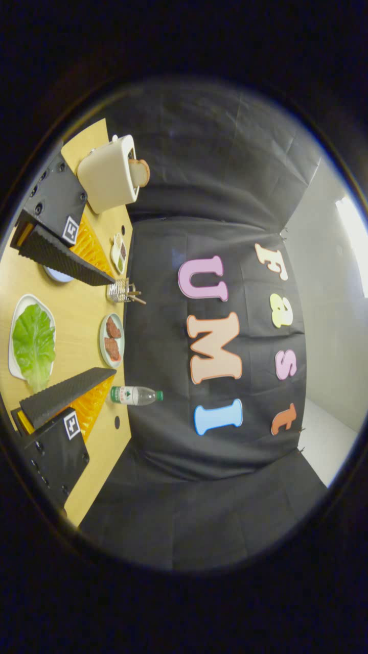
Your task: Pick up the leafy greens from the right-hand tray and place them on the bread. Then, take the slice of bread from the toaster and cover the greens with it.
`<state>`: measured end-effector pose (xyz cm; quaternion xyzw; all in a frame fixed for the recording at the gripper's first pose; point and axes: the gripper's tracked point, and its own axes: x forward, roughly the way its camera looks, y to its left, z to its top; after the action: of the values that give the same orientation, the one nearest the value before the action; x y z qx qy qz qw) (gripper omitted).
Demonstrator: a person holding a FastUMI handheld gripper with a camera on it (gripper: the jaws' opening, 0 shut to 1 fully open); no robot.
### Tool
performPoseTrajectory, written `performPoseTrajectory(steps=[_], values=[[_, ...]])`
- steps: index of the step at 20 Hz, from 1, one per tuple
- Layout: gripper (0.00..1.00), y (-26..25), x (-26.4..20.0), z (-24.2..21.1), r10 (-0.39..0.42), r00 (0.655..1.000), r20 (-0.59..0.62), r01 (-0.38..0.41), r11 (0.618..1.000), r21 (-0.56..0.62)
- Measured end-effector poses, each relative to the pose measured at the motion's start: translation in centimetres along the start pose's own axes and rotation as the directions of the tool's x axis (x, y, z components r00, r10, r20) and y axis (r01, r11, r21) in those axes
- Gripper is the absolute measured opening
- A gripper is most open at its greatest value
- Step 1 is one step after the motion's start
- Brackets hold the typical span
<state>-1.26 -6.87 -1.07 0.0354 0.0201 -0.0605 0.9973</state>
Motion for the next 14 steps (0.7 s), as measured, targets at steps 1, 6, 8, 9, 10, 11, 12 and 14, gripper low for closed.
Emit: performPoseTrajectory(steps=[1, 6, 8, 9, 10, 11, 12, 14], values=[[1.0, -0.9, -0.1, -0.1, -0.013, 1.0, -0.007, 0.013, 1.0, 0.008], [1.0, -5.8, -0.4, -2.7, -0.103, 0.989, -0.108, 0.112, 0.99, 0.085], [0.99, -7.7, -0.7, -4.4, -0.136, 0.976, -0.17, 0.157, 0.981, 0.115], [0.99, -8.5, -0.8, -5.4, -0.146, 0.968, -0.202, 0.174, 0.977, 0.125], [0.98, -9.1, -0.8, -6.2, -0.155, 0.96, -0.234, 0.189, 0.973, 0.131], [0.98, -9.7, -1.0, -7.4, -0.162, 0.949, -0.269, 0.204, 0.97, 0.133], [0.98, -10.2, -1.0, -8.5, -0.168, 0.938, -0.304, 0.216, 0.967, 0.132], [0.98, -10.7, -1.1, -10.4, -0.168, 0.917, -0.361, 0.228, 0.965, 0.13]])
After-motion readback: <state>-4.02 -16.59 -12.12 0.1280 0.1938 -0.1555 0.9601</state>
